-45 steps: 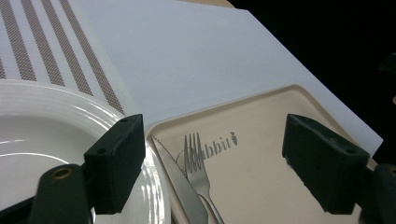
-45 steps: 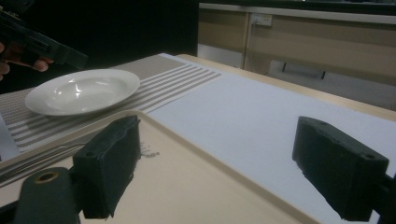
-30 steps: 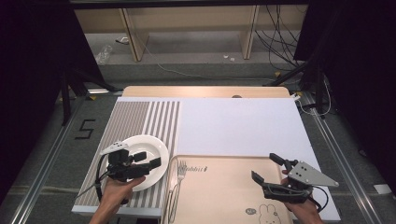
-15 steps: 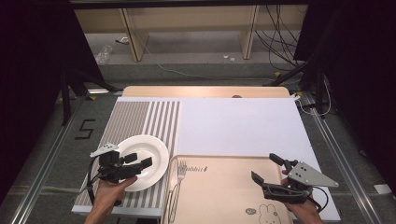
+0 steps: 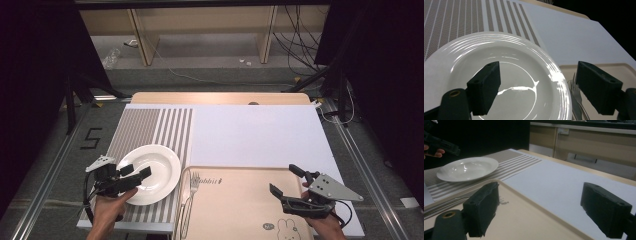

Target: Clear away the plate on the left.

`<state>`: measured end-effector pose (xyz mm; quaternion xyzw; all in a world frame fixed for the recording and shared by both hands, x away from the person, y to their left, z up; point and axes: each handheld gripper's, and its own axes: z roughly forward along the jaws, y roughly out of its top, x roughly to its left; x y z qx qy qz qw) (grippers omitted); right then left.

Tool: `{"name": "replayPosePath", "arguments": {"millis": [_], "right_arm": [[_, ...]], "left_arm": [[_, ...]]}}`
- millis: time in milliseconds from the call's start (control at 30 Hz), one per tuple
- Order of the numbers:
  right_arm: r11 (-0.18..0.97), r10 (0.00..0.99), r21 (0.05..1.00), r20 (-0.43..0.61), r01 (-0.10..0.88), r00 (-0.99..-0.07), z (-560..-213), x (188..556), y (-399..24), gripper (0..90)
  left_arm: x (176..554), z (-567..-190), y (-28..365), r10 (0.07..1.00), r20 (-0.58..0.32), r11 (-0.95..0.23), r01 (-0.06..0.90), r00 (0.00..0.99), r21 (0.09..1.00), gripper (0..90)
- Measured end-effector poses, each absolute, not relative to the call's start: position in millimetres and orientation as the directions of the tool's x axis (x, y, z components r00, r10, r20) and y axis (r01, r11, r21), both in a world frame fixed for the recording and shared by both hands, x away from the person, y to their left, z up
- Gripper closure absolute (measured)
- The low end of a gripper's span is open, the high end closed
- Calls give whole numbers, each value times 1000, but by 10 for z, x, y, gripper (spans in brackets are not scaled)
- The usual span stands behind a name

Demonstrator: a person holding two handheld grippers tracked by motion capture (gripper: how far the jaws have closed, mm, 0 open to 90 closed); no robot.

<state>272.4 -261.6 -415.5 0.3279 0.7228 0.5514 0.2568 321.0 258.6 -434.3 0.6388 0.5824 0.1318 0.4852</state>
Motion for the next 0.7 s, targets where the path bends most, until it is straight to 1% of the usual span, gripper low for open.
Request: {"name": "replayPosePath", "arguments": {"millis": [133, 300, 467, 700], "right_arm": [[185, 755, 964, -14, 192, -655, -4156, 2720, -2600, 161], [186, 754, 965, -19, 187, -656, -4148, 2710, -2588, 161], [187, 755, 964, -19, 188, -656, -4147, 2710, -2591, 161], [186, 752, 964, -17, 188, -659, -4144, 2709, -2589, 161]], "left_arm": [[3201, -4367, 2623, 879, -402, 167, 623, 257, 764, 199], [3183, -4368, 2658, 891, -385, 161, 625, 241, 764, 196], [3150, -4390, 2763, 888, -410, 201, 626, 208, 753, 195], [3104, -4401, 2898, 895, -414, 232, 622, 164, 748, 193]]}}
